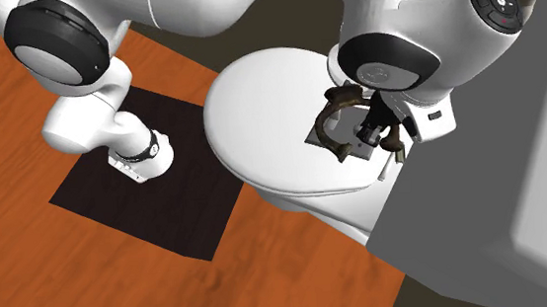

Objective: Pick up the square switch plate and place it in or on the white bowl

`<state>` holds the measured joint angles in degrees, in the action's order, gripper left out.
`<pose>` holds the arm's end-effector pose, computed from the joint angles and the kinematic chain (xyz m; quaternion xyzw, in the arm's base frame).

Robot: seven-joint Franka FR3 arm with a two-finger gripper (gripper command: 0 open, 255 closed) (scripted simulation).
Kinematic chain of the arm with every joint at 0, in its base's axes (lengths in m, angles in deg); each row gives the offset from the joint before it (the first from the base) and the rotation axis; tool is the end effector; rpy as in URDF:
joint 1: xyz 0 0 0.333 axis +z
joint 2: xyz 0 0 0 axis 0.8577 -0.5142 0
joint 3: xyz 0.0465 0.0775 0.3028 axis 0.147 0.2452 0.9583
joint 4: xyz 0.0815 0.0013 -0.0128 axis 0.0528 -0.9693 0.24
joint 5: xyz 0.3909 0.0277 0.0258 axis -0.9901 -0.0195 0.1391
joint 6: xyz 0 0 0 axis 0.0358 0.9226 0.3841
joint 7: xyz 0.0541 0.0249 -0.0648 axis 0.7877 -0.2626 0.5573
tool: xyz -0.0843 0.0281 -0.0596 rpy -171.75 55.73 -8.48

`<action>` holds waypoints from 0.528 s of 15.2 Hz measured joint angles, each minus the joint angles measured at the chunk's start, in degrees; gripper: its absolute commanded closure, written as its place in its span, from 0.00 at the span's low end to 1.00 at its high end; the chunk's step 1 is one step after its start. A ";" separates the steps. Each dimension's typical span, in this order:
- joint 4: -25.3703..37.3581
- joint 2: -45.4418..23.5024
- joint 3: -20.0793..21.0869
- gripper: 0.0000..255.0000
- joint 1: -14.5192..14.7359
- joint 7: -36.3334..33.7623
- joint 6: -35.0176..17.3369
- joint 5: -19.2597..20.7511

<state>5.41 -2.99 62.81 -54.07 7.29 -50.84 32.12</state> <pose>0.6402 0.1206 0.4806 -0.9958 0.0433 0.0678 0.0436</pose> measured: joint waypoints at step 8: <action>6.68 -0.47 0.03 1.00 0.02 -0.55 6.18 0.07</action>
<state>12.09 -3.46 62.84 -54.05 6.74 -44.66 32.19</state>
